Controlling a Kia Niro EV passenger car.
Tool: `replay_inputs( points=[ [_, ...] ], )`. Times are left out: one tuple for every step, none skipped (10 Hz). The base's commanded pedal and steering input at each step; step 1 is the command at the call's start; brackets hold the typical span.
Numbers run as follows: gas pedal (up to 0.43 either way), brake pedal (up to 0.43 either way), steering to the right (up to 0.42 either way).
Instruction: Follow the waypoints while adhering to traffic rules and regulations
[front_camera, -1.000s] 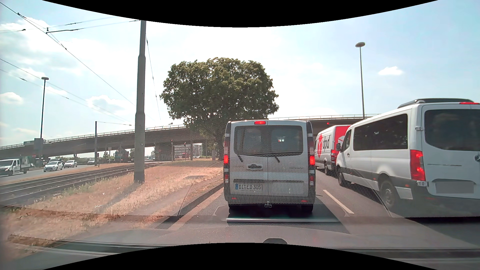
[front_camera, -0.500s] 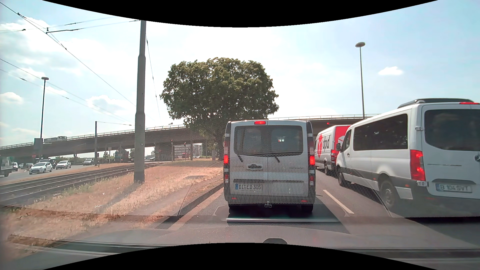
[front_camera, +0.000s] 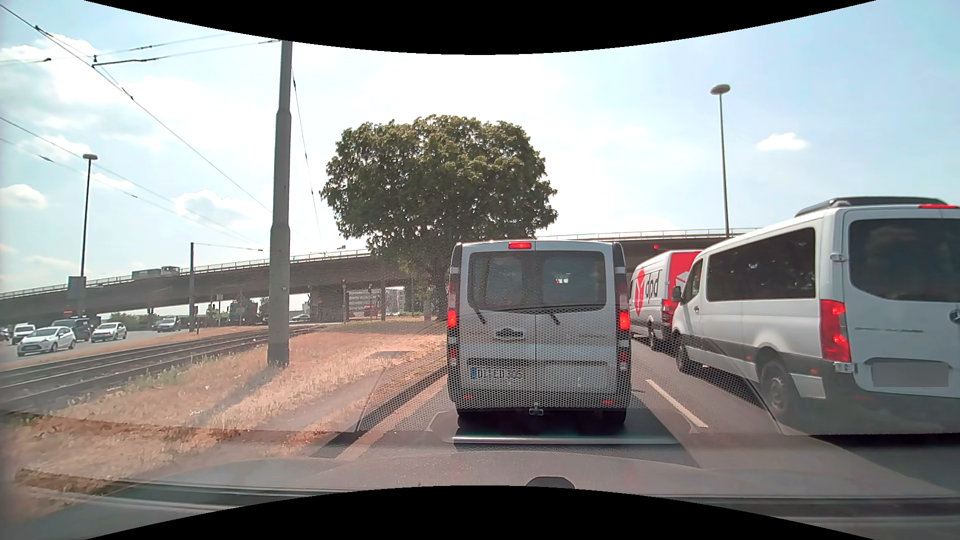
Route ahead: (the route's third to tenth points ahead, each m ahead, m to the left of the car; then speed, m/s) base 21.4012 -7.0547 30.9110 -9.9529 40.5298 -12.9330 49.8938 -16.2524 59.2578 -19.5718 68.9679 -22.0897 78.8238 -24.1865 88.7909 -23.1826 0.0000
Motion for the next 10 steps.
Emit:
replay_inputs(
  points=[
    [0.000, 0.299, 0.014],
    [0.000, 0.299, 0.014],
    [0.000, 0.299, 0.014],
    [0.000, 0.299, 0.014],
    [0.000, 0.299, 0.014],
    [0.000, 0.299, 0.014],
    [0.000, 0.299, 0.014],
    [0.000, 0.299, 0.014],
    [0.000, 0.299, 0.013],
    [0.000, 0.299, 0.014]
  ],
)
